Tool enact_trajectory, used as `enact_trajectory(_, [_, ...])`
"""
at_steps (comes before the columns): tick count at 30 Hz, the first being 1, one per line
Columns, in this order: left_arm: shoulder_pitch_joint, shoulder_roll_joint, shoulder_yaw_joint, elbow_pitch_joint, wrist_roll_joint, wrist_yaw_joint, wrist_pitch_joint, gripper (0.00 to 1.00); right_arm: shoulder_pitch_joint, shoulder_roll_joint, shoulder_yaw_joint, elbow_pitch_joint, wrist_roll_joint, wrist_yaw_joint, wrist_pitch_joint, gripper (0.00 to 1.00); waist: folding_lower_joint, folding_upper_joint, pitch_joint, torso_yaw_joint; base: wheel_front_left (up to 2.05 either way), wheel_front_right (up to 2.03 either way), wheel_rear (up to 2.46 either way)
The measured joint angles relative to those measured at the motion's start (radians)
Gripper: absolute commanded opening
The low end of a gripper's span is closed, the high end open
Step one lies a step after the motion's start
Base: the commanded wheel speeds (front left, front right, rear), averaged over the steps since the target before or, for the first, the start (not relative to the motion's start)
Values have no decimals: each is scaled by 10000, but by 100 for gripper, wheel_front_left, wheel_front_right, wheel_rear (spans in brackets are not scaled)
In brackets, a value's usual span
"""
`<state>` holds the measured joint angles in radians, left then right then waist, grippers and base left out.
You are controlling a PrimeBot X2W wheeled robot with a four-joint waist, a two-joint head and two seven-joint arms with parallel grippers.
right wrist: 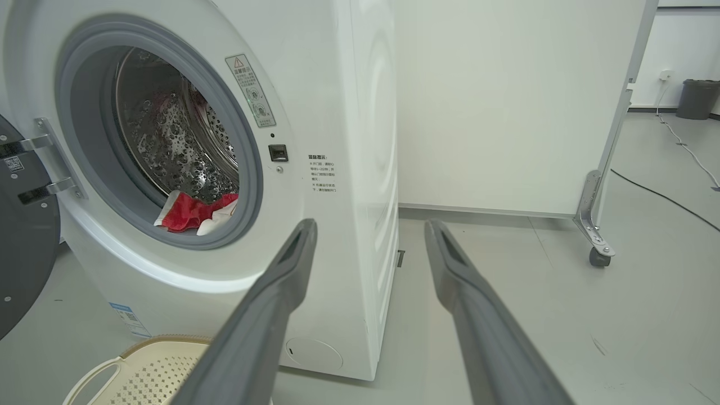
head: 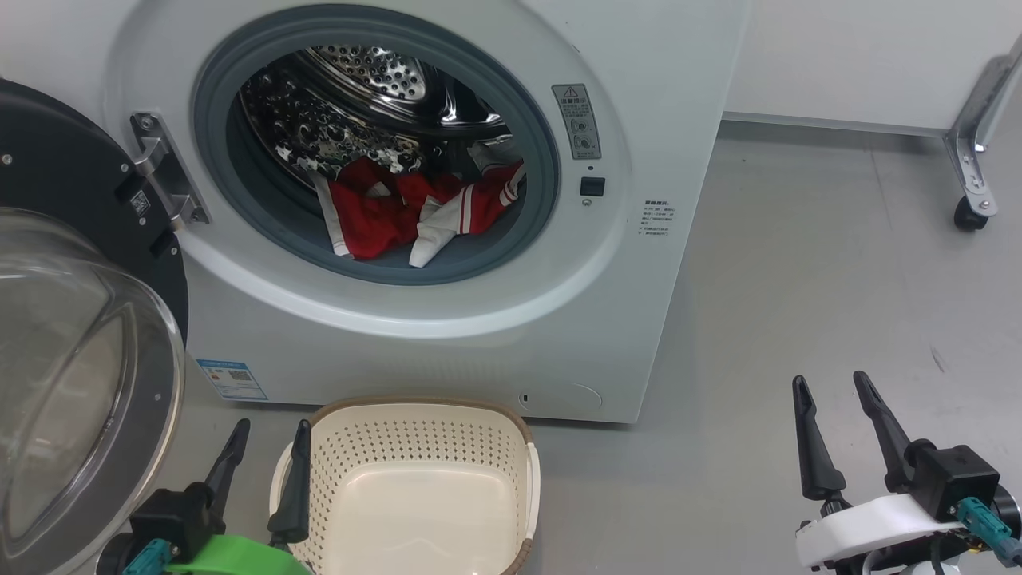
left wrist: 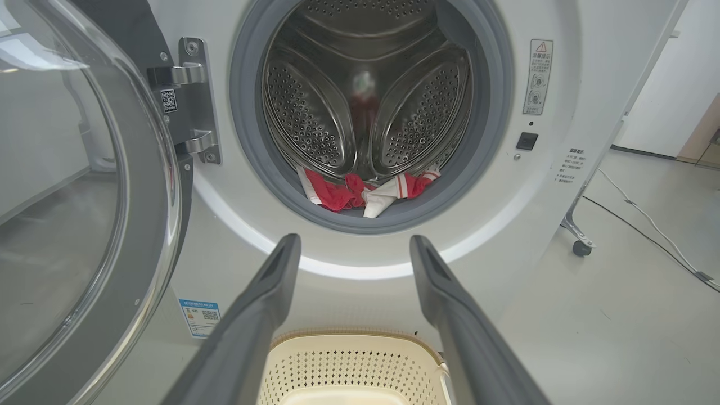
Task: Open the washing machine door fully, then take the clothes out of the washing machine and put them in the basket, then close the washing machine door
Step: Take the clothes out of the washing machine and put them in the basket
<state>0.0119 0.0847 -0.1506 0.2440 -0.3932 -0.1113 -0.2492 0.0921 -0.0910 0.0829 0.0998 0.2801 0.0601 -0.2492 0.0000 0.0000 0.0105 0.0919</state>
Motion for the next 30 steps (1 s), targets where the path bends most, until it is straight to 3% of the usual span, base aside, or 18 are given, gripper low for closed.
enact_trajectory(30, [0, 8, 38, -59, 69, 2, 0, 100, 1, 63, -61, 0, -13, 2, -27, 100, 0, 0, 120, -3, 5, -5, 0])
